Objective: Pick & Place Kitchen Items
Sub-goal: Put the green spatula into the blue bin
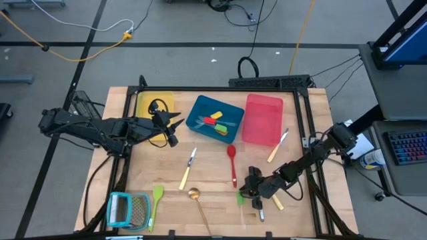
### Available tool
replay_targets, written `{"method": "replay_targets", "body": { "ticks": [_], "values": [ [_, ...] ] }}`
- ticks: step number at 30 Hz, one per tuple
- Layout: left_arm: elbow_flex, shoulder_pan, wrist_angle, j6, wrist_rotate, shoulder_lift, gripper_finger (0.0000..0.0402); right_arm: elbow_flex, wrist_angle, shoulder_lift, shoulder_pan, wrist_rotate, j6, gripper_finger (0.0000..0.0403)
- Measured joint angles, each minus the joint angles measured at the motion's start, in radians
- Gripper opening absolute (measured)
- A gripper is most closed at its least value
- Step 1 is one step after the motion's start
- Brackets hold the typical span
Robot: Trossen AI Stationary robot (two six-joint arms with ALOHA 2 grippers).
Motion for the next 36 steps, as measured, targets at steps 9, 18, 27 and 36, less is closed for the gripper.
{"method": "replay_targets", "body": {
  "ticks": [9,18,27,36],
  "values": [
    [0.000,0.000,0.000,0.000,0.000,0.000,0.0134,0.000,-0.003,0.001,0.002,0.012,-0.008,0.0002],
    [0.000,0.000,0.000,0.000,0.000,0.000,0.0134,-0.004,0.063,-0.053,0.005,-0.013,-0.104,0.0001],
    [0.000,0.000,0.000,0.002,-0.001,0.000,0.0134,-0.003,0.152,-0.069,0.003,0.005,-0.176,0.0008],
    [0.000,0.025,0.002,-0.019,-0.001,0.000,0.0134,-0.003,0.191,-0.071,-0.010,-0.084,-0.373,0.0089]
  ]
}}
